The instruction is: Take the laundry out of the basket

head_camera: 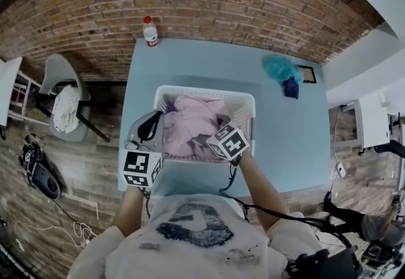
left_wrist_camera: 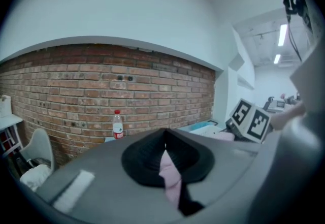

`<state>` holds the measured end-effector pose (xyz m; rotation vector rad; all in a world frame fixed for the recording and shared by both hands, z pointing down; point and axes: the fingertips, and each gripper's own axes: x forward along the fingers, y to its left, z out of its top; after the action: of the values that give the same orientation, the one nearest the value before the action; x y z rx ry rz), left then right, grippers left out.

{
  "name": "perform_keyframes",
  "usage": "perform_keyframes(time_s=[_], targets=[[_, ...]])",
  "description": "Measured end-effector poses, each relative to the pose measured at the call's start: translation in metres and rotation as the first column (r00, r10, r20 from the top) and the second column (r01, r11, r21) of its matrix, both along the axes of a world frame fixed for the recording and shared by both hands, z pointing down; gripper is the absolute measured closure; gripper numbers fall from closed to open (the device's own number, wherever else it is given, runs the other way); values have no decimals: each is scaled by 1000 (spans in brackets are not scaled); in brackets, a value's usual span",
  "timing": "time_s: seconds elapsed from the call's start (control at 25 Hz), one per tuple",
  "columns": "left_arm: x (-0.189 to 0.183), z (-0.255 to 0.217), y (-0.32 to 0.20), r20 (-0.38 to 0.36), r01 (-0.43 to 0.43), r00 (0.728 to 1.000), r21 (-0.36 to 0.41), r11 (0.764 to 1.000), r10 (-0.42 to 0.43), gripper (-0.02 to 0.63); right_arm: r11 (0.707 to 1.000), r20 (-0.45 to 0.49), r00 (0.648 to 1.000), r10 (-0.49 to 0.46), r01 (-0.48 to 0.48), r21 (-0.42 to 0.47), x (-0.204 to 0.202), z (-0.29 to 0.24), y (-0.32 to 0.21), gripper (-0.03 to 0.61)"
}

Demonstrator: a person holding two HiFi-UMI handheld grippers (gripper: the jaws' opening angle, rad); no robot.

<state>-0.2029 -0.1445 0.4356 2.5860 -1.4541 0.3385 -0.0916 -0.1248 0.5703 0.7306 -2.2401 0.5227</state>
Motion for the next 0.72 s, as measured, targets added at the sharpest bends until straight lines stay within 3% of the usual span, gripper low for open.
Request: perform_keyframes(time_s=[0.28, 0.56, 0.72], targets=[[-13, -17, 7, 2, -18, 1000, 40, 999, 18, 621, 982, 64, 988, 142, -149, 117, 2, -47, -2, 235], [-21, -29, 16, 5, -38, 999, 78, 996, 38, 621, 938, 118, 958, 263, -282, 200, 12, -82, 1, 235], [-27, -39, 17, -6, -32, 999, 99, 995, 33, 621, 896, 152, 933, 325, -355, 265, 15, -110, 6, 235]])
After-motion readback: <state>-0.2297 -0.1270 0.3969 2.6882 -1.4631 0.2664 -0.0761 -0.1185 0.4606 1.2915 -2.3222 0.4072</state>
